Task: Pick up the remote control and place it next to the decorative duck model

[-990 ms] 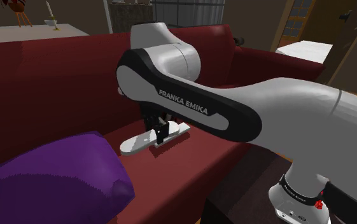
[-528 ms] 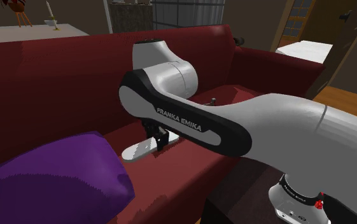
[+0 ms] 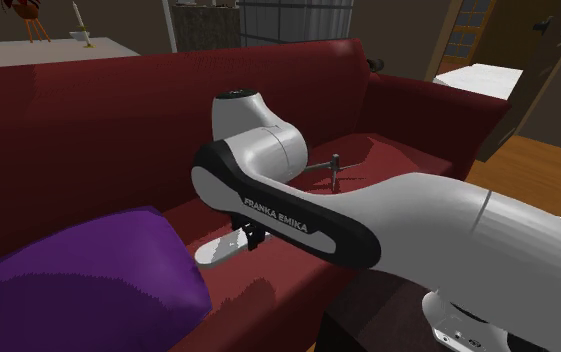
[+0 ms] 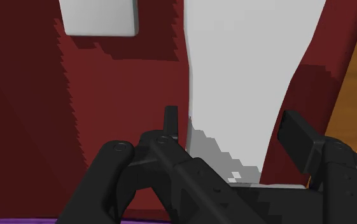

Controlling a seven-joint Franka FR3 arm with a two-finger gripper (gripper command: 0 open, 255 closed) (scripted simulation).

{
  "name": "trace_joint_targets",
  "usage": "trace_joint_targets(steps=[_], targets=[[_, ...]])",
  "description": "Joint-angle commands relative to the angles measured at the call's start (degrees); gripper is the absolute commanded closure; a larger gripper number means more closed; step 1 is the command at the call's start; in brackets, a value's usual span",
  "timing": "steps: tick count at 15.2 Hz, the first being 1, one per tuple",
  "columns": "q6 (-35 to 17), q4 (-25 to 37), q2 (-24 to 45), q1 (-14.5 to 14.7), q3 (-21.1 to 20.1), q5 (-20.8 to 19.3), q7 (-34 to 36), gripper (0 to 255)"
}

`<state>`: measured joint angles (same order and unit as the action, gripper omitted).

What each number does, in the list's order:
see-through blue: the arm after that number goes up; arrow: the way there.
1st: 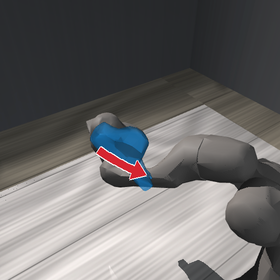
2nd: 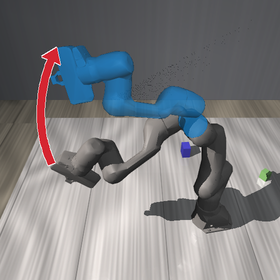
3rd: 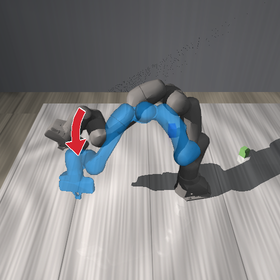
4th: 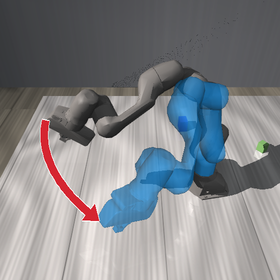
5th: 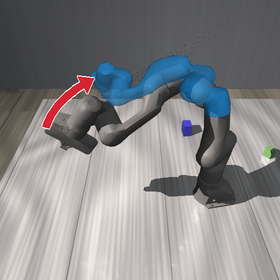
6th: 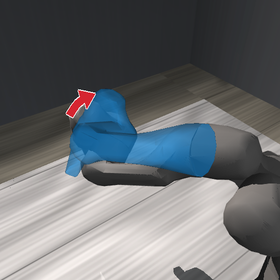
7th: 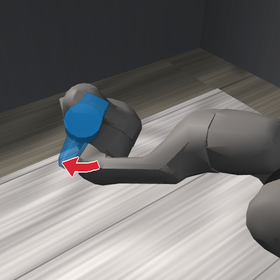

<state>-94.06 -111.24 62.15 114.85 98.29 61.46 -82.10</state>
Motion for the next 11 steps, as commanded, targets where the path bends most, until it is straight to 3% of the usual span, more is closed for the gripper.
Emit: trace_joint_targets(steps=[1,11], targets=[[-0.9,-0.81,0.43,0.06,-0.8,0.74,-0.33,255],[-4.57,-3.37,2.28,-0.22,-4.77,4.1,-1.46,255]])
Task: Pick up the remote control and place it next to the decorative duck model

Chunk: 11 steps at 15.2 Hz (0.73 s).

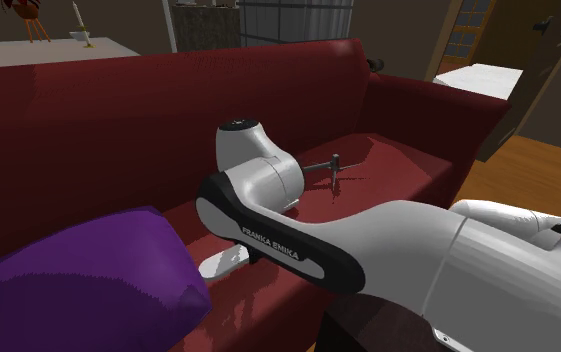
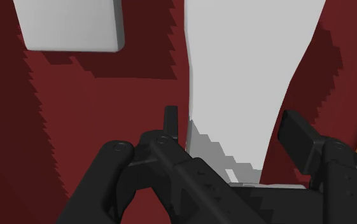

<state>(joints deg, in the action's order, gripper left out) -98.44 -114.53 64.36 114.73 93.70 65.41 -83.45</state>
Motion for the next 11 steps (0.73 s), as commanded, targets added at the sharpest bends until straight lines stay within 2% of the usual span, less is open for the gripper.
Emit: trace_joint_targets(steps=[1,5,6,11], targets=[[-0.18,-0.08,0.07,-0.11,-0.18,0.16,-0.11,255],[-0.18,-0.08,0.07,-0.11,-0.18,0.16,-0.11,255],[-0.18,-0.07,0.07,-0.11,-0.18,0.16,-0.11,0],[-0.18,-0.07,0.07,-0.1,-0.18,0.16,-0.11,0]])
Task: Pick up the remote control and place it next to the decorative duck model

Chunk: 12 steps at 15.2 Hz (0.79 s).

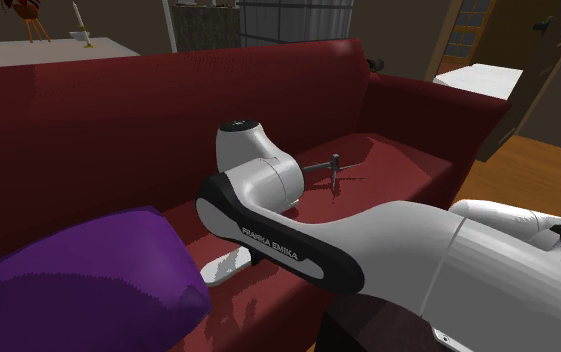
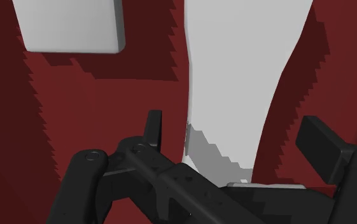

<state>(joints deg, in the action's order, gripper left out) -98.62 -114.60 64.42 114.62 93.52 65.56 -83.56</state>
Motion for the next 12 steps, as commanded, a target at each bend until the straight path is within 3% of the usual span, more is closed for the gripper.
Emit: trace_joint_targets(steps=[1,4,12], targets=[[1.1,0.64,-0.56,0.19,1.28,-1.06,0.34,0],[4.24,2.83,-2.14,0.5,4.66,-3.9,1.31,0],[4.24,2.83,-2.13,0.5,4.66,-3.88,1.31,0]])
